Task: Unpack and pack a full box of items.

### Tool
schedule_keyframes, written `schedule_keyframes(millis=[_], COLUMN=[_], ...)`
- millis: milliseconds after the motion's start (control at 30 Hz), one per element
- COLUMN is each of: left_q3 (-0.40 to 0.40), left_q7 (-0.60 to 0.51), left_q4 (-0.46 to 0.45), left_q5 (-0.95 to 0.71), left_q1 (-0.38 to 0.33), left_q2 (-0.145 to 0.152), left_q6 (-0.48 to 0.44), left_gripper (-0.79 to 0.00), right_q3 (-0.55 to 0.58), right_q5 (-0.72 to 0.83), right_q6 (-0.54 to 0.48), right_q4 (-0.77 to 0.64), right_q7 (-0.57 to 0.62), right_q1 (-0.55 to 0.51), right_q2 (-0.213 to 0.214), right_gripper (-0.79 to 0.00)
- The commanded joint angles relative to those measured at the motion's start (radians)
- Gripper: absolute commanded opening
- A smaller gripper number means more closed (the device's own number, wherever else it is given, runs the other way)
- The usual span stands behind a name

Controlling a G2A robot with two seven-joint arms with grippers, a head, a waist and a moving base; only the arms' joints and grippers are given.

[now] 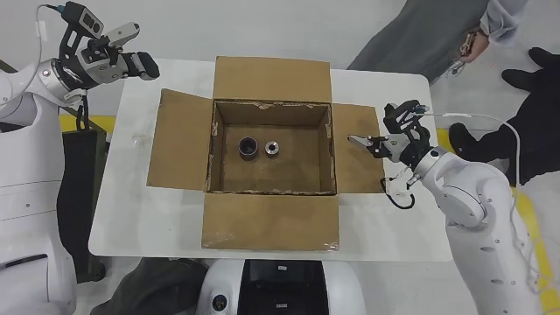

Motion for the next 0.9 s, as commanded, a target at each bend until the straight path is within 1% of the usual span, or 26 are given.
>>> schedule_keyframes(millis=[0, 67, 100, 267, 400, 567, 867], left_q3=[0.0, 0.0, 0.0, 0.0, 0.0, 0.0, 0.0], left_q7=[0.0, 0.0, 0.0, 0.0, 0.0, 0.0, 0.0], left_q4=[0.0, 0.0, 0.0, 0.0, 0.0, 0.0, 0.0], left_q5=[0.0, 0.0, 0.0, 0.0, 0.0, 0.0, 0.0], left_q1=[0.0, 0.0, 0.0, 0.0, 0.0, 0.0, 0.0], left_q2=[0.0, 0.0, 0.0, 0.0, 0.0, 0.0, 0.0], left_q6=[0.0, 0.0, 0.0, 0.0, 0.0, 0.0, 0.0], left_gripper=[0.0, 0.0, 0.0, 0.0, 0.0, 0.0, 0.0], right_q3=[0.0, 0.001, 0.005, 0.062, 0.129, 0.182, 0.185], right_q5=[0.0, 0.003, 0.003, 0.024, 0.083, 0.14, 0.183], right_q6=[0.0, 0.011, 0.019, 0.06, 0.113, 0.126, 0.122], right_q4=[0.0, 0.007, 0.014, 0.044, 0.111, 0.207, 0.361], right_q7=[0.0, -0.007, -0.008, 0.007, 0.031, 0.071, 0.148], right_q1=[0.0, -0.003, -0.003, -0.009, -0.003, 0.025, 0.082], right_q2=[0.0, 0.0, 0.0, 0.007, 0.012, 0.021, 0.031], right_gripper=[-0.012, -0.022, -0.043, 0.0, 0.0, 0.0, 0.0])
